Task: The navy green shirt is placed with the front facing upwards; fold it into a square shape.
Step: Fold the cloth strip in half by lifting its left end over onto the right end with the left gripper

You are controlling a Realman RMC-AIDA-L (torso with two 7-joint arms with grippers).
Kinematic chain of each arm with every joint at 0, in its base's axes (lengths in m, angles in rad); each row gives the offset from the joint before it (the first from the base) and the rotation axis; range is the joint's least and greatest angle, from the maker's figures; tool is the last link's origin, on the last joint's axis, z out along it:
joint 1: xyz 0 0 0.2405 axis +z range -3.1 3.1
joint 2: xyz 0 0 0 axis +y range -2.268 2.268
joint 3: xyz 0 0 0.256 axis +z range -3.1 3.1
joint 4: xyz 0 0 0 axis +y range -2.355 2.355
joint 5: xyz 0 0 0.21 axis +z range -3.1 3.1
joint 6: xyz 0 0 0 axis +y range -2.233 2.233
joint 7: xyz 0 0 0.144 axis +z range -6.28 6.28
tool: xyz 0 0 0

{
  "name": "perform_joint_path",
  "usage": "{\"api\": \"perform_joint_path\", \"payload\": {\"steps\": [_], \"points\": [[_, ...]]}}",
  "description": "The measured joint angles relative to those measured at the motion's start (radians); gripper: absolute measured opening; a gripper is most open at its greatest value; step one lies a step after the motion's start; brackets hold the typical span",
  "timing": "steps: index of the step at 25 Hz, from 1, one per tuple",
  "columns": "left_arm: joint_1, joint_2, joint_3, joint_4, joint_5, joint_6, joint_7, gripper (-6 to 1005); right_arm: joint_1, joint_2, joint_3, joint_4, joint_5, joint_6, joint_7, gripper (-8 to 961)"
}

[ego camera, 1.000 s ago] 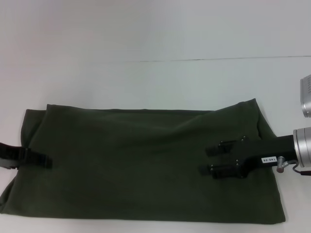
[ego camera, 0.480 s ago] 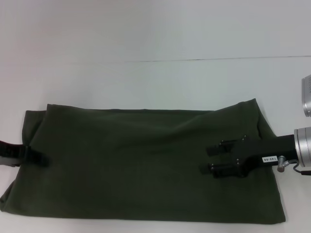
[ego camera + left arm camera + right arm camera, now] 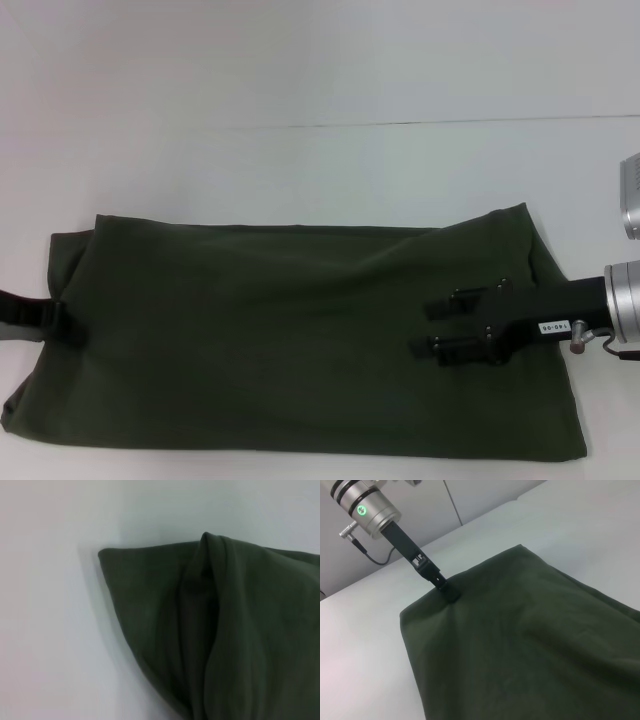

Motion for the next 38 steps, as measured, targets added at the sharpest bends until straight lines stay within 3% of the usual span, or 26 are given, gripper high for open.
{"api": "perform_joint_path", "payload": {"steps": [12, 23, 38], "points": [[0.000, -0.001, -0.008, 0.005, 0.000, 0.001, 0.012, 78, 0.007, 0.004, -0.007, 0.001, 0.002, 0.000, -0.005, 689], [-0.009, 0.007, -0.011, 0.017, -0.011, 0.028, 0.036, 78, 0.017, 0.026, -0.009, 0.009, 0.003, 0.023, -0.027, 689], [0.002, 0.048, -0.068, 0.076, 0.002, 0.065, 0.043, 79, 0.075, 0.036, -0.009, 0.140, 0.044, 0.089, -0.110, 689]]}}
